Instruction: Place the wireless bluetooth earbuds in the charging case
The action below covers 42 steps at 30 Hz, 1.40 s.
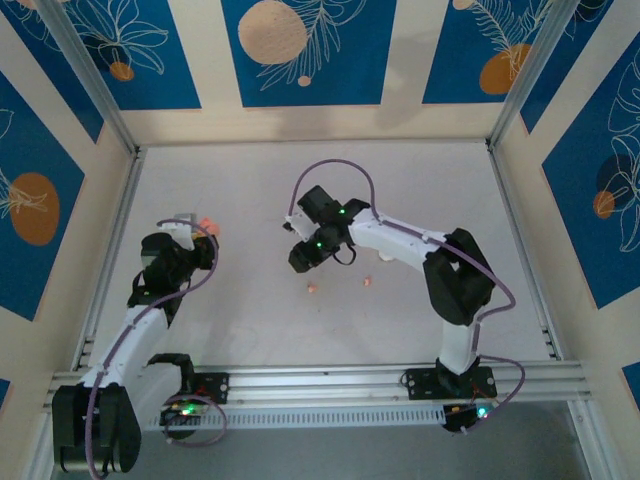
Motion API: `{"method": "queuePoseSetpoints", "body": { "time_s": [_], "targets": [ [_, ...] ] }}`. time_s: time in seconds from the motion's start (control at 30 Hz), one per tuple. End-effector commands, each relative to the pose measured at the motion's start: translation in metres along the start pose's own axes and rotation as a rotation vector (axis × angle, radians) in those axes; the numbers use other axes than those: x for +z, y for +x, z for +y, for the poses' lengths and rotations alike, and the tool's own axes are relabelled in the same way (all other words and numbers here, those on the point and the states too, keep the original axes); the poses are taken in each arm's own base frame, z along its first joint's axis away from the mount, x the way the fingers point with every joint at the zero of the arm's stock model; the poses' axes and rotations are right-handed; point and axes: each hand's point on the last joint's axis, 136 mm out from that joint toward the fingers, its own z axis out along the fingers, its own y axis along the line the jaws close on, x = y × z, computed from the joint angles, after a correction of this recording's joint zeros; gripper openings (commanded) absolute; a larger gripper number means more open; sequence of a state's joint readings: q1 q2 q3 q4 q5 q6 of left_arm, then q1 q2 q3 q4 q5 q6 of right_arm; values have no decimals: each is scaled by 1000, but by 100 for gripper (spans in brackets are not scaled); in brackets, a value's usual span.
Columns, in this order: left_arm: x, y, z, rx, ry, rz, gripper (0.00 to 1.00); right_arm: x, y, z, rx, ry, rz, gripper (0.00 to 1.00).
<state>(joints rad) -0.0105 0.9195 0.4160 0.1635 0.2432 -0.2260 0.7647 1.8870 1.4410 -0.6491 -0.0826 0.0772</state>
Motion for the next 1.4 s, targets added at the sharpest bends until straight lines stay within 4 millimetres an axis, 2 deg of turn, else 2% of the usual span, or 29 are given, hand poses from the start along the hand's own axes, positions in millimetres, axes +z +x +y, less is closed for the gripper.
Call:
{"method": "queuePoseSetpoints", "body": {
  "time_s": [0.0, 0.2, 0.57, 0.97, 1.37],
  "targets": [
    [-1, -14, -4, 20, 24, -34, 21, 18, 9, 9, -27, -88, 83, 43],
    [-1, -12, -3, 21, 22, -27, 21, 40, 14, 11, -35, -144, 147, 44],
    [0, -11, -4, 18, 27, -23, 21, 59, 56, 6, 6, -161, 284, 44],
    [1, -11, -5, 13, 37, -18, 21, 40, 79, -3, 36, -90, 335, 43],
    [3, -9, -6, 6, 48, -12, 21, 25, 108, 3, 86, -72, 391, 43]
  ]
}}
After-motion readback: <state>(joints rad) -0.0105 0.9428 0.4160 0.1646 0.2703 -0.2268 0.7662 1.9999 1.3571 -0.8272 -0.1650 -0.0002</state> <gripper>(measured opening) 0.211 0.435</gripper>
